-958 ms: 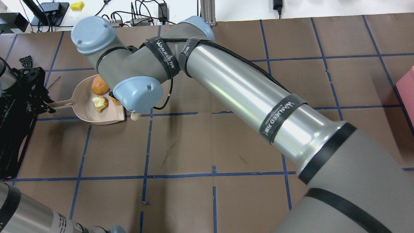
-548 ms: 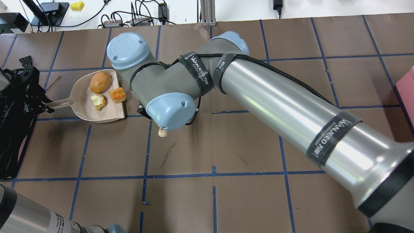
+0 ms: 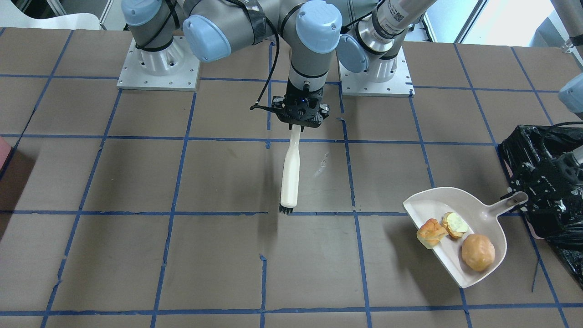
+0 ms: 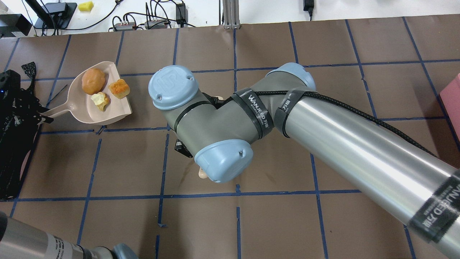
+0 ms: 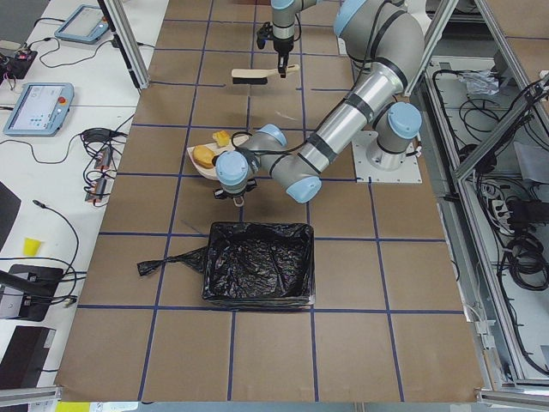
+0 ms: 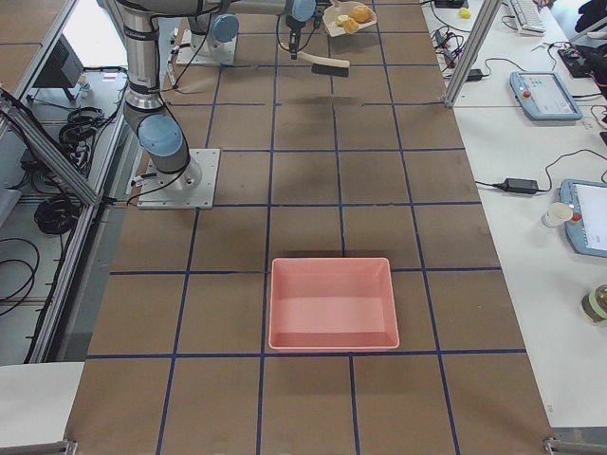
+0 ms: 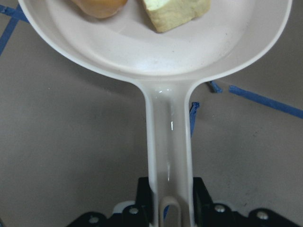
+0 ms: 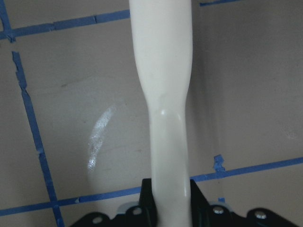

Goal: Sweep and dump trash in nearest bin
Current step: 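Lift the loaded dustpan with the left gripper and tip it over the black bin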

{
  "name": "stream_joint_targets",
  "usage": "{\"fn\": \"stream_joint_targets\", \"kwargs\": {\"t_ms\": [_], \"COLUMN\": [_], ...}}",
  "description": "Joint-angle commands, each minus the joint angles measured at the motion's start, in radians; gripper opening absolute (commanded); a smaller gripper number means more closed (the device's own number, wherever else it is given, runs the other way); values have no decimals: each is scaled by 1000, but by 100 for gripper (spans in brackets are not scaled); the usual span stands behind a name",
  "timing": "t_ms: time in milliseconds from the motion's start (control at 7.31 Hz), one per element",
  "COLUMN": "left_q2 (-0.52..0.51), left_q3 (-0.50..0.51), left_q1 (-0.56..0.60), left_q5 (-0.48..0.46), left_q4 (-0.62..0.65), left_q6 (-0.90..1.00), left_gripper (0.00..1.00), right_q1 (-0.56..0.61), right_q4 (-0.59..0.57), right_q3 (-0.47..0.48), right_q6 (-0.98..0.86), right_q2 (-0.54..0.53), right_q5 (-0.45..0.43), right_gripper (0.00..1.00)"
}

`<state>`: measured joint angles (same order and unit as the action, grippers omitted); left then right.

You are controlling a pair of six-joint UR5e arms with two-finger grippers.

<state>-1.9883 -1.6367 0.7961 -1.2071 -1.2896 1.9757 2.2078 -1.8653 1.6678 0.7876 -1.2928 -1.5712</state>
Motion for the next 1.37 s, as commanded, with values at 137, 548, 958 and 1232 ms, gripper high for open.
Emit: {"fn": "stream_joint_targets", "kwargs": {"t_ms": [137,548,958,1232], "left_q2": [26,68,77,78], "left_q3": [9,37,144,188], "left_q1": [-116,-243,-355,-450], "left_q5": [135,238,245,201], "left_q4": [-62,-169,-270,-284], "left_q6": [0,-5,-3,-1], "left_gripper": [8,8,8,8], "right_q1": [4,9,12,9], "right_q4": [-5,-64,-157,-232], "right_q3": [84,144,269,342], "right_q6": [12,21,0,-70], "right_q2": [-87,-91,-123,-149], "right_q5": [8,16,60,46], "right_gripper": [22,22,20,20]}}
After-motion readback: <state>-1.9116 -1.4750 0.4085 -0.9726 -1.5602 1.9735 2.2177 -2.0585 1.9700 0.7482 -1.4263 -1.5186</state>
